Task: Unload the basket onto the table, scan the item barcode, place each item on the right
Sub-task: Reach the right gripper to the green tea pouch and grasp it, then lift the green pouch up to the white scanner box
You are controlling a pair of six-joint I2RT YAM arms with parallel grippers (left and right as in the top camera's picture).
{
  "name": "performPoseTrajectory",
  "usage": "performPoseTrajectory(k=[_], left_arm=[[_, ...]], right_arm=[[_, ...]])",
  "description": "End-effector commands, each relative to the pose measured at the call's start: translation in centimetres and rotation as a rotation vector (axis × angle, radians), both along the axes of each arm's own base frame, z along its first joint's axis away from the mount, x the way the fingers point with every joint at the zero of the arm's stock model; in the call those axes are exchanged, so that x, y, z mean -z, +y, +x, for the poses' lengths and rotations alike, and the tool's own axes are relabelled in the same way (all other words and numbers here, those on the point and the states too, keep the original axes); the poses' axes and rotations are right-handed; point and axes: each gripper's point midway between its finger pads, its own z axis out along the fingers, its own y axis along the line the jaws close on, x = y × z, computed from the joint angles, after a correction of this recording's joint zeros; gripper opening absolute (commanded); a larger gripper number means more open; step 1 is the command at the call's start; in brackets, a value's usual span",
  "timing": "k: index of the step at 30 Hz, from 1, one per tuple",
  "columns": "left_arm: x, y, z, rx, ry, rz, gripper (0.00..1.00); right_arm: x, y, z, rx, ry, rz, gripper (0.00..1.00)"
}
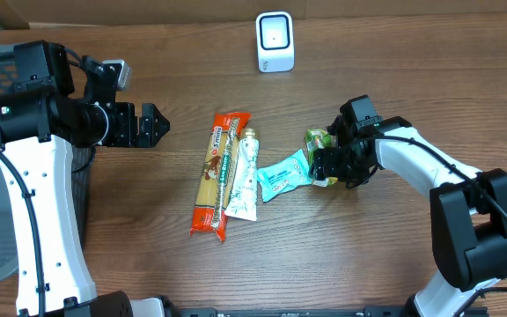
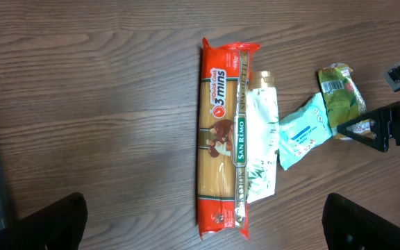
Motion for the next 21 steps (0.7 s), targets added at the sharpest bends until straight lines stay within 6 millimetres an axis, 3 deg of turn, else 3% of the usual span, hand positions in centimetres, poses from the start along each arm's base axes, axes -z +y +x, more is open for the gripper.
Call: performPoseTrajectory(k=[1, 4, 10, 17, 19, 21], left_arm=[[-0.4, -0.3, 0.2, 0.027, -0.020, 0.003, 1.00], [-0.4, -0.3, 0.2, 0.027, -0.020, 0.002, 1.00], [-0.4, -0.3, 0.2, 0.027, -0.020, 0.003, 1.00], [-0.4, -0.3, 0.2, 0.027, -0.020, 0.002, 1.00], [-0.4, -0.3, 0.2, 0.027, -0.020, 0.003, 1.00], [-0.4, -0.3, 0.2, 0.027, -0.020, 0.002, 0.99]], right_arm=[[0.3, 0.0, 0.0, -0.001, -0.004, -0.010, 0.63], [0.2, 0.0, 0.1, -0.006, -0.010, -0.008, 0.54], [0.0, 0.1, 0.4, -0.013, -0.019, -0.006, 0.06], [-2.4, 1.3, 1.2, -0.024, -0.019, 0.050, 0.04], [-4.3, 2.6, 1.3, -0.081, -0.029, 0.126, 0.04], [-7.9, 4.8, 1.1, -0.181, -0.047, 0.273, 0.04]])
